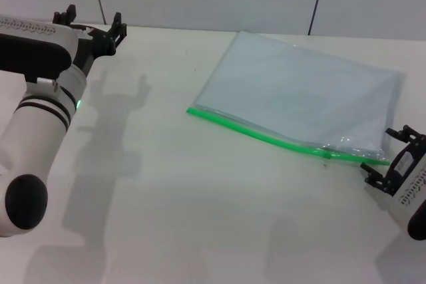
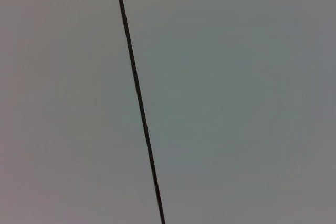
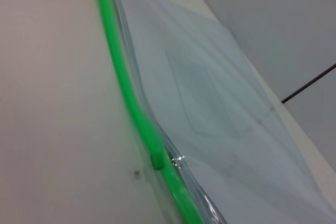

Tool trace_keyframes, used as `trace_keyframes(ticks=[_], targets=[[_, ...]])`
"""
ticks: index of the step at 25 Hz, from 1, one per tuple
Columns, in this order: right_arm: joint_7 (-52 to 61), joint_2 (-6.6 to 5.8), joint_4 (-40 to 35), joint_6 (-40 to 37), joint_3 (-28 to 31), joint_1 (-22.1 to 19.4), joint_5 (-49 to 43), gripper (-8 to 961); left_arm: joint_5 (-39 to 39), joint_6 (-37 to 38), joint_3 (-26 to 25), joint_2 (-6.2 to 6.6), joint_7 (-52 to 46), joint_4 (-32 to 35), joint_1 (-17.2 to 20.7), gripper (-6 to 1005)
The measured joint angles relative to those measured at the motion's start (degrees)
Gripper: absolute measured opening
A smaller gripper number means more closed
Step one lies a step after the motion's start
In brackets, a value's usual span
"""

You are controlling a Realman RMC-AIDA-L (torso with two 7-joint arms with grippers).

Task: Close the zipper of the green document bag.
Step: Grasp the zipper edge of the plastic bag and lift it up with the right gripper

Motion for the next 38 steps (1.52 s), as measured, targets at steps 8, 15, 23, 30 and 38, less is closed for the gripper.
trace_keyframes(ticks=[8, 15, 23, 30, 38], targets=[[-0.01, 0.00, 0.85, 0.17, -0.64, 0.62, -0.02, 775, 0.05, -0.03, 0.00, 0.00, 0.00, 0.18, -0.04, 868], [-0.06, 0.17, 0.77, 3.38, -1.52, 0.53, -1.32, 775, 0.06, -0.08, 0.00, 0.00, 0.00, 0.10, -0.11, 865], [-0.06, 0.18, 1.55, 3.60, -1.63, 1.62, -1.46, 774, 0.50, -0.09, 0.02, 0.00, 0.00, -0.09, -0.09, 792], [-0.03, 0.21, 4.02, 5.35, -1.86, 3.47, -1.15, 773, 0.50, -0.09, 0.09, -0.12, 0.00, -0.18, -0.12, 799], [0.00, 0.27, 5.15, 6.59, -2.19, 5.31, -1.30, 773, 0.50, -0.08, 0.09, -0.27, 0.00, -0.18, -0.36, 801]])
